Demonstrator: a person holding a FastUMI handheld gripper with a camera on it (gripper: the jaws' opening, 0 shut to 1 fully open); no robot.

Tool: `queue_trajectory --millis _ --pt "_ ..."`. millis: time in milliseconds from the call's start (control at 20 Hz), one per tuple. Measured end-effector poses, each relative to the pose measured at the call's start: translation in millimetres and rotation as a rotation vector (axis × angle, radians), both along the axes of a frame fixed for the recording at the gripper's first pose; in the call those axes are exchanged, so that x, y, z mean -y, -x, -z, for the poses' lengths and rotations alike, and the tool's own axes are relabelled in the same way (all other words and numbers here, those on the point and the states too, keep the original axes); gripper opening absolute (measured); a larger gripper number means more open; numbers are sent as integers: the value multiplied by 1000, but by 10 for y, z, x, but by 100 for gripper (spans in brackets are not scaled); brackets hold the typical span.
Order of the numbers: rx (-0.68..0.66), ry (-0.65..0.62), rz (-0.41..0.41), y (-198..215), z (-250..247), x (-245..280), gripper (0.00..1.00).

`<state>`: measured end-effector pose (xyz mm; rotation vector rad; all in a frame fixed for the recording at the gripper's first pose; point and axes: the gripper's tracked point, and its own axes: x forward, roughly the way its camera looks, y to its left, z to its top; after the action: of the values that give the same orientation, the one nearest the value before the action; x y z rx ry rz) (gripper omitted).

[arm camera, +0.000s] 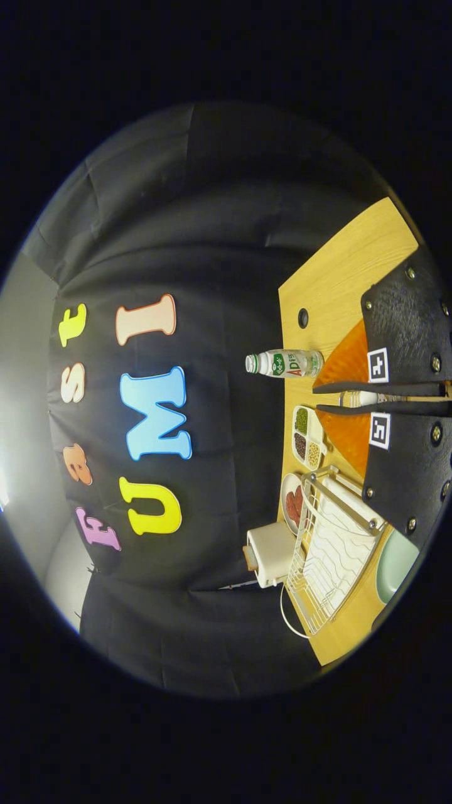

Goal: Take the plate from the dish rack, then take the spoon from the basket and place it into the plate.

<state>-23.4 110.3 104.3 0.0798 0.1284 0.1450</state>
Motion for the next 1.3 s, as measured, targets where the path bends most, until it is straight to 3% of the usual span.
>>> queue_trajectory --millis 300,750,950,1300 --pt "21 8 3 351 -458 -81 3" --pt "-47 5 8 859 -643 -373 3" --pt "-79 18 -28 996 -624 -676 3" --pt "-162 57 -162 1090 -314 -1361 3"
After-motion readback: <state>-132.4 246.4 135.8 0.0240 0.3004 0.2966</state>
